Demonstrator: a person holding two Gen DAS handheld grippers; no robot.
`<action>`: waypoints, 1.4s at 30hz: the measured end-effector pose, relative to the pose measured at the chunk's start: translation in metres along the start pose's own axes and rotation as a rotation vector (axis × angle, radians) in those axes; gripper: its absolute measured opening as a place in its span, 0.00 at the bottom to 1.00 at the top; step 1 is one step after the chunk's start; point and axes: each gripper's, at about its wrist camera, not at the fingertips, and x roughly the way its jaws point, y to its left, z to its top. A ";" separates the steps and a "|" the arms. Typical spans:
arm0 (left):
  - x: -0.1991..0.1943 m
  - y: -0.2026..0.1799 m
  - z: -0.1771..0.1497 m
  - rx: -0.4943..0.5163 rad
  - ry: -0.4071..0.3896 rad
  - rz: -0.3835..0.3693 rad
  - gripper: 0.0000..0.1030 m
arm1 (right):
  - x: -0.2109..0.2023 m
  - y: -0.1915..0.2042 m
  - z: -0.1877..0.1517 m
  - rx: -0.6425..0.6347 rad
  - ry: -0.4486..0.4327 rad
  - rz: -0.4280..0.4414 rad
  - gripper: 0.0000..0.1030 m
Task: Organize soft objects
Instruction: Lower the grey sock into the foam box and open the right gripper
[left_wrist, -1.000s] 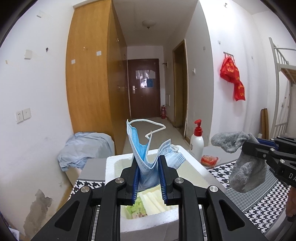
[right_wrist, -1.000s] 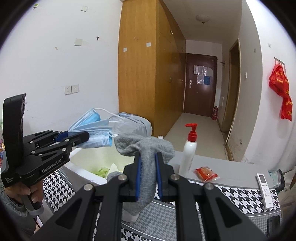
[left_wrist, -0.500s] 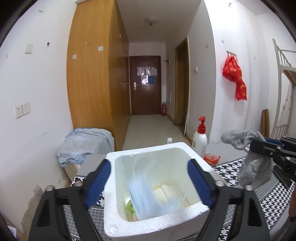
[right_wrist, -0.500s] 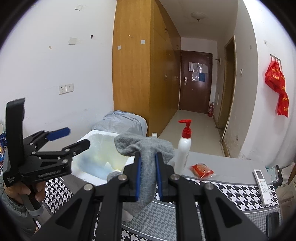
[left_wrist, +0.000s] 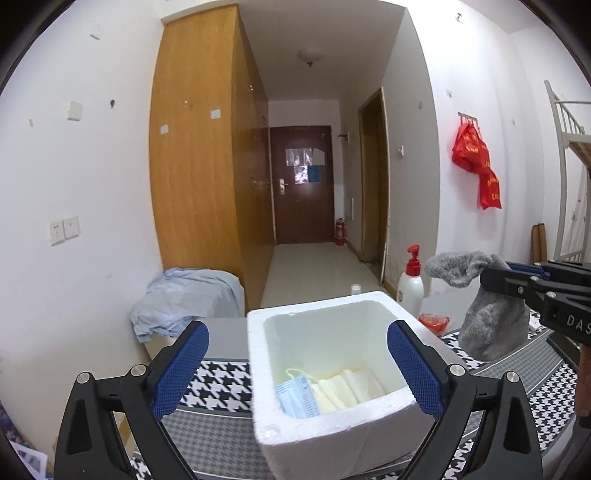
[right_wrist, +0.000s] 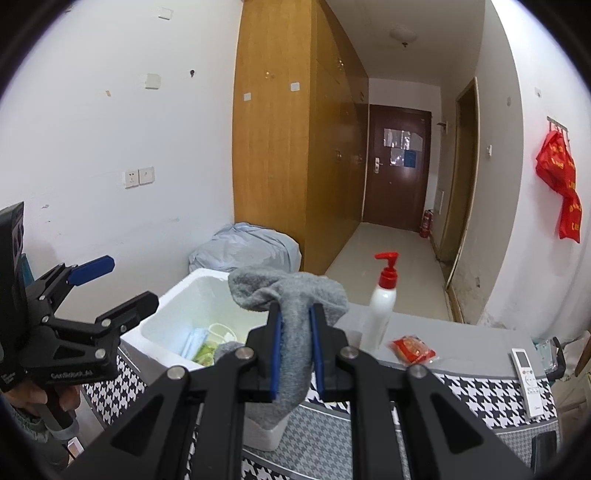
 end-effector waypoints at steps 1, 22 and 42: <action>-0.001 0.002 -0.001 -0.003 0.001 0.008 0.96 | 0.001 0.002 0.001 -0.003 -0.001 0.006 0.17; -0.018 0.034 -0.014 -0.042 0.007 0.108 0.99 | 0.022 0.026 0.010 -0.017 0.007 0.064 0.18; -0.050 0.062 -0.025 -0.088 -0.002 0.159 0.99 | 0.062 0.052 0.020 -0.039 0.066 0.089 0.30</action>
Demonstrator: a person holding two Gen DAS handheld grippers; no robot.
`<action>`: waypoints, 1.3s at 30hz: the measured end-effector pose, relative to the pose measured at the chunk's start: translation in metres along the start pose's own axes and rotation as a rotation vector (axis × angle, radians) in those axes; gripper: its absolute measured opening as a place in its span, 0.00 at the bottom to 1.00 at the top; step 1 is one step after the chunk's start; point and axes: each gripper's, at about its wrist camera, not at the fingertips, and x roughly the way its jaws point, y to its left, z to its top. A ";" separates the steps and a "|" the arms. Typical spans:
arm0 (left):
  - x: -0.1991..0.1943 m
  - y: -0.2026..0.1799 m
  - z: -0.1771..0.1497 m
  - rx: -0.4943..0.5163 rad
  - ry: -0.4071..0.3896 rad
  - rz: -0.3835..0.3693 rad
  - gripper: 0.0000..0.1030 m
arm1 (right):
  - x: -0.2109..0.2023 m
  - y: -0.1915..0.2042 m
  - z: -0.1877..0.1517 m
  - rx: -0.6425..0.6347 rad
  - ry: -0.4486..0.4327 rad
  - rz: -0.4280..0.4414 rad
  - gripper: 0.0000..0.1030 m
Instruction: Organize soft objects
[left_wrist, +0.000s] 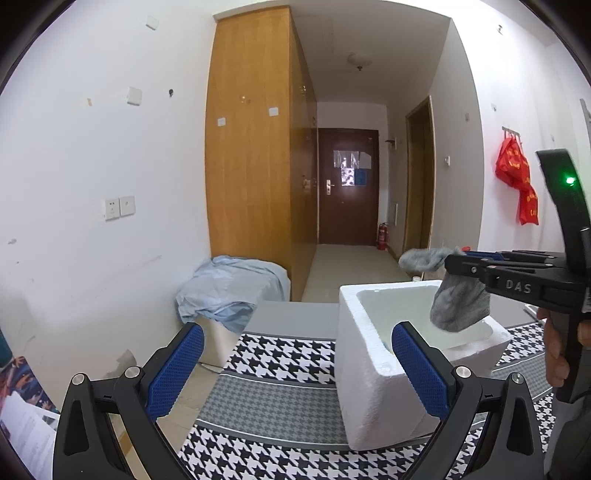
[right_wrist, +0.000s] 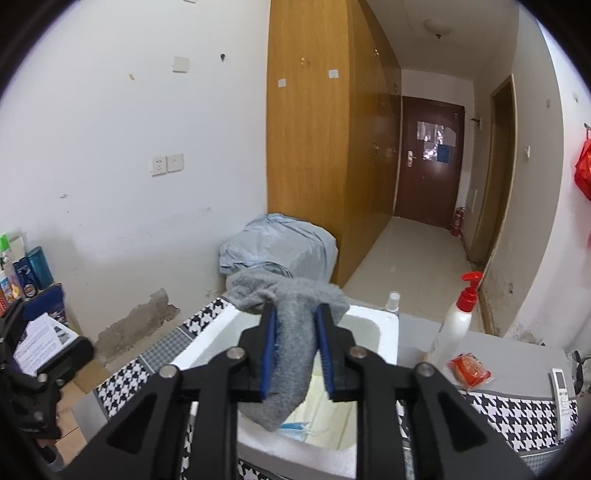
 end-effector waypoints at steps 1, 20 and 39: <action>0.000 0.000 0.000 -0.002 0.001 -0.001 0.99 | 0.002 0.001 -0.001 -0.004 0.006 0.001 0.38; -0.004 -0.010 0.000 0.020 0.001 -0.006 0.99 | -0.024 -0.002 -0.008 0.014 -0.033 -0.005 0.98; -0.029 -0.047 0.009 0.034 -0.036 -0.076 0.99 | -0.086 -0.013 -0.021 0.017 -0.112 -0.048 0.99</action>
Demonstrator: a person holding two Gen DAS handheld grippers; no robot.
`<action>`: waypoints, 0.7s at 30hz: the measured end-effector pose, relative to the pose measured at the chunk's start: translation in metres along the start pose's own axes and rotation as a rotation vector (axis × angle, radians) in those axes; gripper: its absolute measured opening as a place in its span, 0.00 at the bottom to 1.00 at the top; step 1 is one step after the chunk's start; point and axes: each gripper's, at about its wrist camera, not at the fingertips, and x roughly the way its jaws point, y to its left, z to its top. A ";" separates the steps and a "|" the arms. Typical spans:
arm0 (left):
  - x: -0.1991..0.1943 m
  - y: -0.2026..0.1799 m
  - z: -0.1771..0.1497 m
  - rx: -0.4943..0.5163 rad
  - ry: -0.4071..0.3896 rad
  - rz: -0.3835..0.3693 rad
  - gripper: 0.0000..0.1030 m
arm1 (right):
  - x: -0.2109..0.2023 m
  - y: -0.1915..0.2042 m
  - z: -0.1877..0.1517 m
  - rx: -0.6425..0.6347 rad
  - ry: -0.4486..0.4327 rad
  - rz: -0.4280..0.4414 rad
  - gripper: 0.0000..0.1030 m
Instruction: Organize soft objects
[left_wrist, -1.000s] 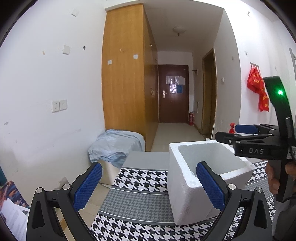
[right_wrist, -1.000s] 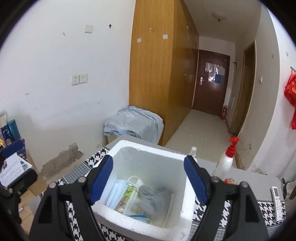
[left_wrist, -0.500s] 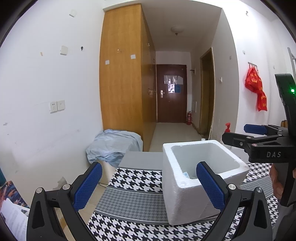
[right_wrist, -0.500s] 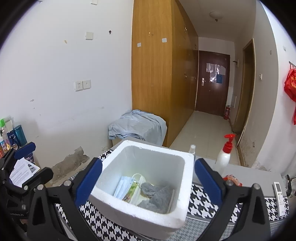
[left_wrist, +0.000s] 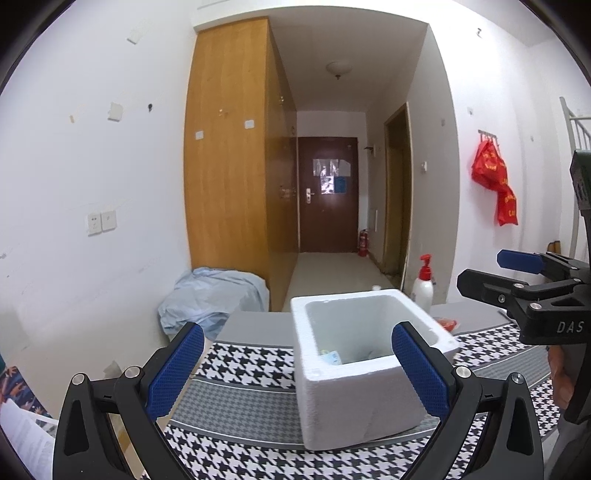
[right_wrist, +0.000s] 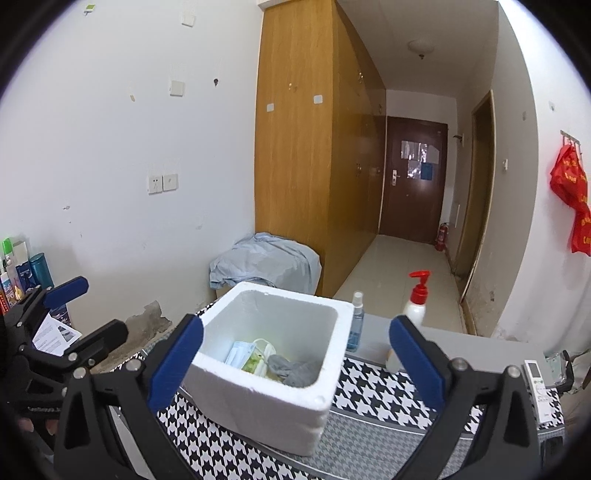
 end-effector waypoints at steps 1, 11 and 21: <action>-0.001 -0.002 0.001 0.002 -0.002 -0.005 0.99 | -0.004 -0.001 -0.001 0.002 -0.006 -0.001 0.99; -0.023 -0.027 0.006 0.017 -0.046 -0.043 0.99 | -0.043 -0.019 -0.013 0.050 -0.044 -0.028 0.99; -0.044 -0.044 0.004 0.020 -0.119 -0.051 0.99 | -0.075 -0.023 -0.034 0.065 -0.089 -0.043 0.99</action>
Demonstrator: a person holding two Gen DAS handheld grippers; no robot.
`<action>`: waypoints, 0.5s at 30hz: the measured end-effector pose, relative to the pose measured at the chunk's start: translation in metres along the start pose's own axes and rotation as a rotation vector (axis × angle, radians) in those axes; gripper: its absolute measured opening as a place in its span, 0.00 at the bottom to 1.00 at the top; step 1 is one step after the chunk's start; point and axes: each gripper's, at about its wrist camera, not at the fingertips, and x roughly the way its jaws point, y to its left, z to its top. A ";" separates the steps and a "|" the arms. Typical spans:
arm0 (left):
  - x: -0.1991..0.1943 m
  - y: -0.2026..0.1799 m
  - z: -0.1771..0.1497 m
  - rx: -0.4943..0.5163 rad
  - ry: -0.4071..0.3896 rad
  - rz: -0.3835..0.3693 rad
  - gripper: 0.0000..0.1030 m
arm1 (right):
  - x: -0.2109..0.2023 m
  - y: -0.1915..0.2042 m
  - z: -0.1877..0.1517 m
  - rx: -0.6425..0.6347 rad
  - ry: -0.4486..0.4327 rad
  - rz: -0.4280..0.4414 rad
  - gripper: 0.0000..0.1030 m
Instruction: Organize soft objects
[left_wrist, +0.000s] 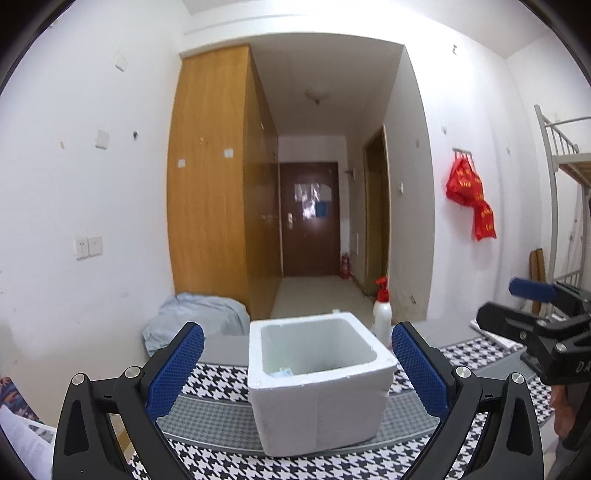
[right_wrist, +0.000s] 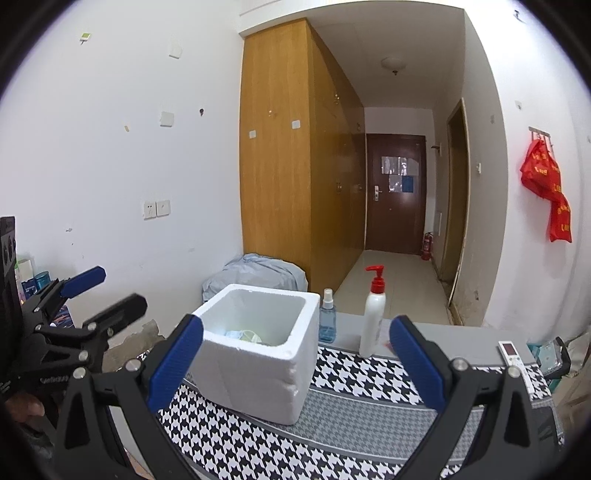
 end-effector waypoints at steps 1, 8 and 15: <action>-0.002 -0.001 0.000 0.000 -0.009 -0.003 0.99 | -0.001 -0.001 -0.002 0.004 0.000 0.000 0.99; -0.012 -0.006 -0.006 -0.007 -0.012 -0.049 0.99 | -0.014 -0.002 -0.013 0.020 -0.022 -0.009 0.99; -0.019 -0.014 -0.015 0.000 -0.001 -0.095 0.99 | -0.031 0.001 -0.025 0.018 -0.075 -0.036 0.99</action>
